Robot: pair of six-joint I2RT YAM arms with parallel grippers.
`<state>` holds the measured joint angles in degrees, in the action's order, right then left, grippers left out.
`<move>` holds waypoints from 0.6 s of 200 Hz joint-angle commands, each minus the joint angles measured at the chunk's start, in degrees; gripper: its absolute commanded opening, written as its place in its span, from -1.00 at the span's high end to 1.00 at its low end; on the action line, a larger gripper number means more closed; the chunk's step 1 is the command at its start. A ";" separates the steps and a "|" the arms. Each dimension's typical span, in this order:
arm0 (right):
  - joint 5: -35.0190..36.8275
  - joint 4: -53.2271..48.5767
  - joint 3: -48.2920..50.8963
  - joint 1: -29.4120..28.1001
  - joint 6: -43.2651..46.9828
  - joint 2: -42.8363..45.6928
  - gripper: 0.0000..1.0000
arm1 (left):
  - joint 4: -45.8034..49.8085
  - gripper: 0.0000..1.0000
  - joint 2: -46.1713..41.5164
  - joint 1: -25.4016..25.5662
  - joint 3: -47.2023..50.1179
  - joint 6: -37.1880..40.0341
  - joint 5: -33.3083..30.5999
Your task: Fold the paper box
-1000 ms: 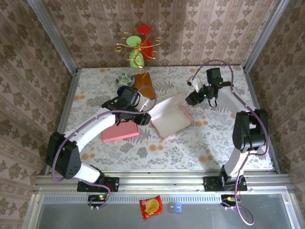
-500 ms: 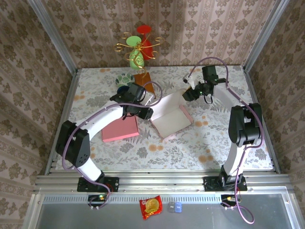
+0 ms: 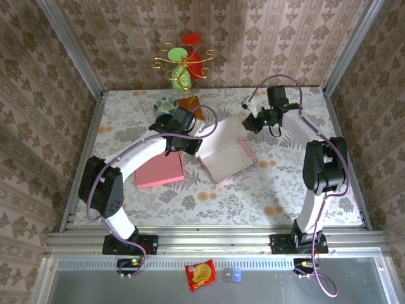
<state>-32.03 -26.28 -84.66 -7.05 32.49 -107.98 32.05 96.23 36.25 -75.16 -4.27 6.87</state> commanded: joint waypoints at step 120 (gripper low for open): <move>6.27 6.86 20.61 -4.19 -9.02 17.67 0.63 | 0.21 0.97 4.67 -4.52 -7.22 13.52 7.07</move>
<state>-26.57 -21.39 -66.30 -11.20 25.04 -92.25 33.98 99.74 31.40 -79.70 0.82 8.14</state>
